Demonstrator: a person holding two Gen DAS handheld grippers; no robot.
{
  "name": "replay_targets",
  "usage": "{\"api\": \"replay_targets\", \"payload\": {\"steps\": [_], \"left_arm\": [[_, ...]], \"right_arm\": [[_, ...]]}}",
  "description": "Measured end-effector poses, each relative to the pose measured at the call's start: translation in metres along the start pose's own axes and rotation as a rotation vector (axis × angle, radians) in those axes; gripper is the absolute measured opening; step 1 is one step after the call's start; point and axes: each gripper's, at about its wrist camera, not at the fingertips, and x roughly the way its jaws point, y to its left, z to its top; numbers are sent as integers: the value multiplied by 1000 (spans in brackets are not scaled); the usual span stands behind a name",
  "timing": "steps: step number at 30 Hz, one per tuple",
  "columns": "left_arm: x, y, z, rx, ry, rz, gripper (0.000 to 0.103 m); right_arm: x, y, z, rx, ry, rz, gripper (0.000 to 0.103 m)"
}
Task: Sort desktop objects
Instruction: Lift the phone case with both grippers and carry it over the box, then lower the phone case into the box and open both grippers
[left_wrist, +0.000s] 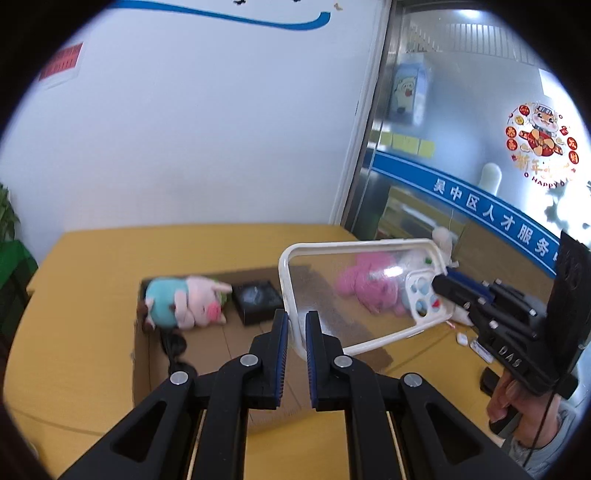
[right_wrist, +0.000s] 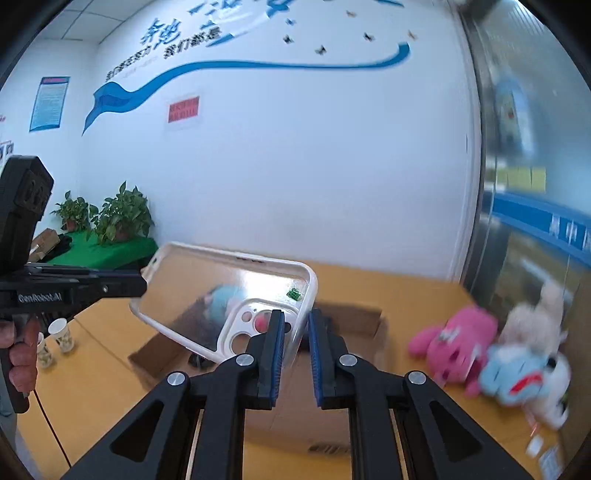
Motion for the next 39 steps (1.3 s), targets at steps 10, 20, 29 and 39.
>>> {"api": "replay_targets", "payload": {"steps": [10, 20, 29, 39], "left_arm": [[34, 47, 57, -44, -1, 30, 8], [159, 119, 28, -136, 231, 50, 8], [260, 163, -52, -256, 515, 51, 8], [304, 167, -96, -324, 710, 61, 8]], "right_arm": [[85, -9, 72, 3, 34, 26, 12], [246, -34, 0, 162, 316, 110, 12], [354, -52, -96, 254, 608, 149, 13], [398, -50, -139, 249, 828, 152, 13]]}}
